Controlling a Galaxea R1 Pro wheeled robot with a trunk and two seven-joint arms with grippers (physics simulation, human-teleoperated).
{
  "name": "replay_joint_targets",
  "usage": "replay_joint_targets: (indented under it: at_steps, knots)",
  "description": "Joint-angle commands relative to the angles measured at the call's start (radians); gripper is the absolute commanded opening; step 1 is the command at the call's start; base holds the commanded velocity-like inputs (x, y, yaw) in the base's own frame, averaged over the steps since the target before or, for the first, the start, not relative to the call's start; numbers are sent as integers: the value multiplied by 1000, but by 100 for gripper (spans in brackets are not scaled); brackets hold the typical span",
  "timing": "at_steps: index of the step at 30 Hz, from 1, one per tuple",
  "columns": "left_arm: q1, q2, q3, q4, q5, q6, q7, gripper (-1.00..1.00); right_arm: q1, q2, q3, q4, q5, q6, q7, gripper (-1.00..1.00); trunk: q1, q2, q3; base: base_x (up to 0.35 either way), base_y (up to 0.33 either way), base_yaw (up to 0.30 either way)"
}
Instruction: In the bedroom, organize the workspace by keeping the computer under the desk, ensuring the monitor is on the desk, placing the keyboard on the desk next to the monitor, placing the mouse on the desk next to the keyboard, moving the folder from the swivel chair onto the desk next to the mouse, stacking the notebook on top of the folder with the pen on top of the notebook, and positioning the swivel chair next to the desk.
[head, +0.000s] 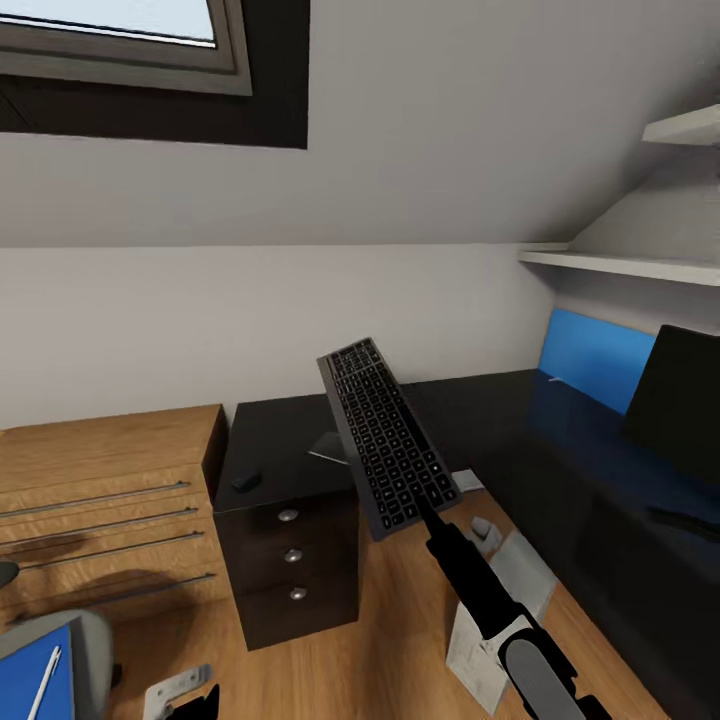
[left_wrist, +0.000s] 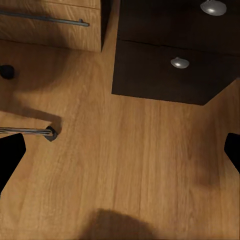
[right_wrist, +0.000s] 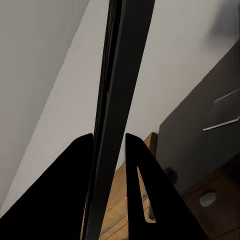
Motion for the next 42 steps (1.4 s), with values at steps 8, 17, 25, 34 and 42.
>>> replay_joint_targets:
  at_steps: [8, 17, 25, 34, 42]
  knots:
    - [0, -1, -1, 6, 10, 4, 5, 100, -1, -1, 2, -1, -10, -3, 4, -100, 0, -1, -1, 26, 63, -263]
    - [0, -2, -2, 8, 10, 4, 5, 100, -1, -1, 2, 0, -10, -3, 0, -100, 0, -1, -1, 1, 211, -267]
    - [0, -2, -3, 9, 10, 4, 5, 100, -1, -1, 2, 0, -10, -3, 0, -100, 0, -1, -1, -37, 232, -267]
    - [0, -2, -7, 9, 10, 4, 5, 100, -1, -1, 2, 0, -10, -3, 0, -100, 0, -1, -1, -171, 169, -267]
    - [0, -2, -9, 16, 10, 4, 5, 100, -1, -1, 2, -1, -10, -3, 0, -100, 0, -1, -1, -30, 19, -267]
